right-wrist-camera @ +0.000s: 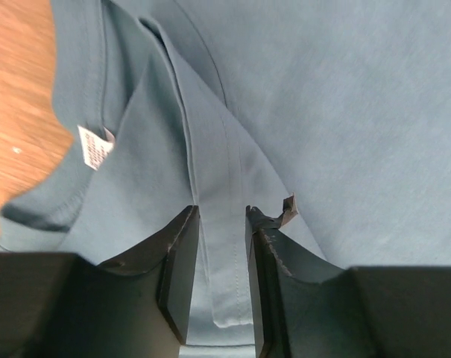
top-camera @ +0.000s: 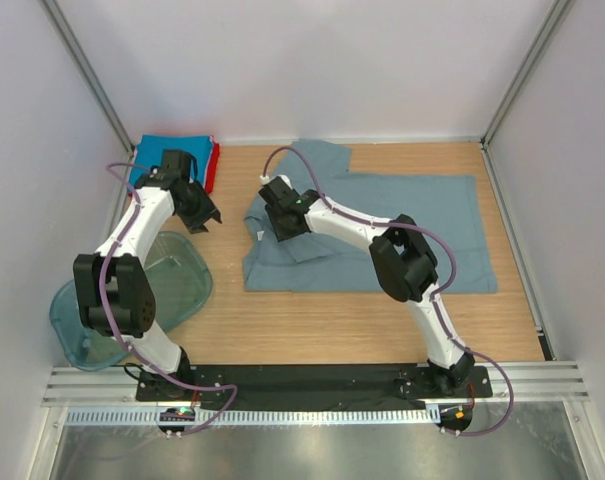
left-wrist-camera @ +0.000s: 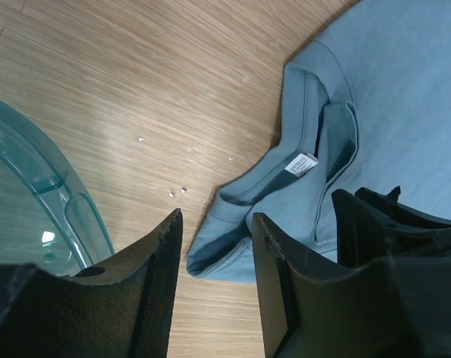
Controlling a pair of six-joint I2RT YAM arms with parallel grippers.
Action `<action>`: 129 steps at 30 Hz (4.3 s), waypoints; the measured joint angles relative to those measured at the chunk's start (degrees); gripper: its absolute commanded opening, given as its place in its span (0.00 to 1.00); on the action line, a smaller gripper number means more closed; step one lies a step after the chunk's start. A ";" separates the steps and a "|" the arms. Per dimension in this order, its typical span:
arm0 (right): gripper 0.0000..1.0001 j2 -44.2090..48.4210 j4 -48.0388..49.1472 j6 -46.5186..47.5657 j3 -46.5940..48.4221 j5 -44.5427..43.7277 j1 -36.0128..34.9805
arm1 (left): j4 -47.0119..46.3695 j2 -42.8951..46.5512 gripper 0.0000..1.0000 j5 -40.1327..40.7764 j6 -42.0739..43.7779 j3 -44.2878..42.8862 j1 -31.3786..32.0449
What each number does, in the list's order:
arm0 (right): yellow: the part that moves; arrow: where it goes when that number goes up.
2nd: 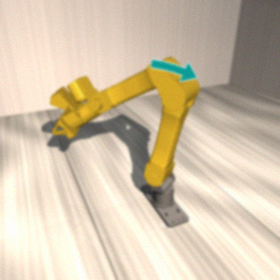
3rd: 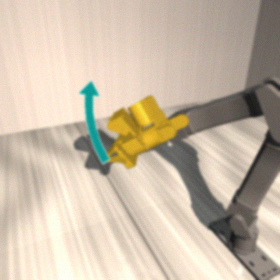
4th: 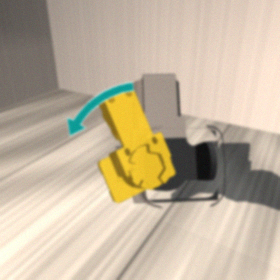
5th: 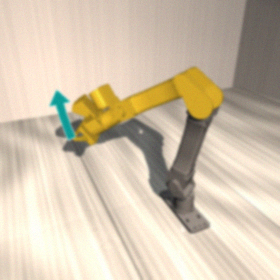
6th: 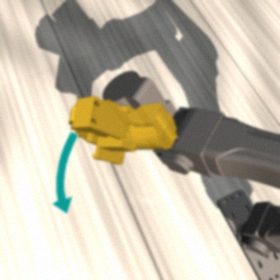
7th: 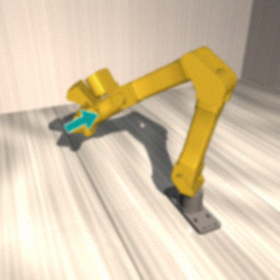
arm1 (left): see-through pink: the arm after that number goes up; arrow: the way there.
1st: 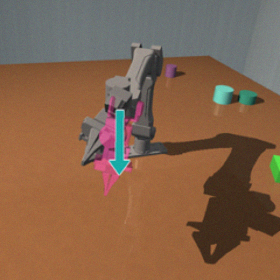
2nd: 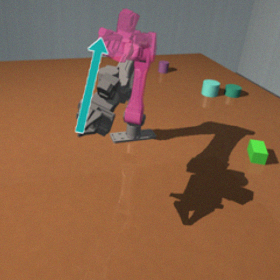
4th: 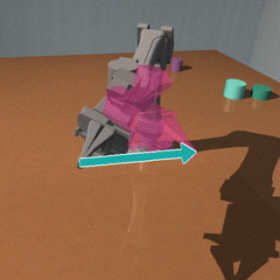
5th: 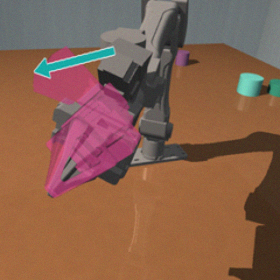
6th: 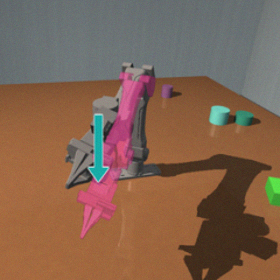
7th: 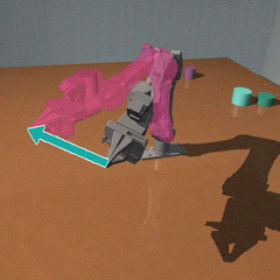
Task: Fold and stack the t-shirts
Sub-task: Fold the tshirt
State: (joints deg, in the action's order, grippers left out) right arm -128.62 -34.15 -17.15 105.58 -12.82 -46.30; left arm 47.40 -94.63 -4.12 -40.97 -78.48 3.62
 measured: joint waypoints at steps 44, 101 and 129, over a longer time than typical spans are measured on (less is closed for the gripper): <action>0.01 -5.11 -6.93 0.28 12.52 -20.61 4.13 | 0.04 -0.28 0.43 0.00 0.98 -0.09 0.00; 0.37 8.94 1.27 9.38 -10.27 3.82 11.23 | 3.34 -6.03 0.41 -7.10 2.40 -0.83 12.87; 0.01 0.83 3.72 12.50 -5.44 -5.70 8.90 | 6.23 -7.50 0.41 -5.77 3.13 -4.13 11.39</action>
State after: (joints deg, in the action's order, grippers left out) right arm -127.79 -30.44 -4.64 100.14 -18.52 -37.41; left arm 53.63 -102.13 -9.89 -37.85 -82.61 15.00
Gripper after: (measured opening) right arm 0.039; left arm 0.410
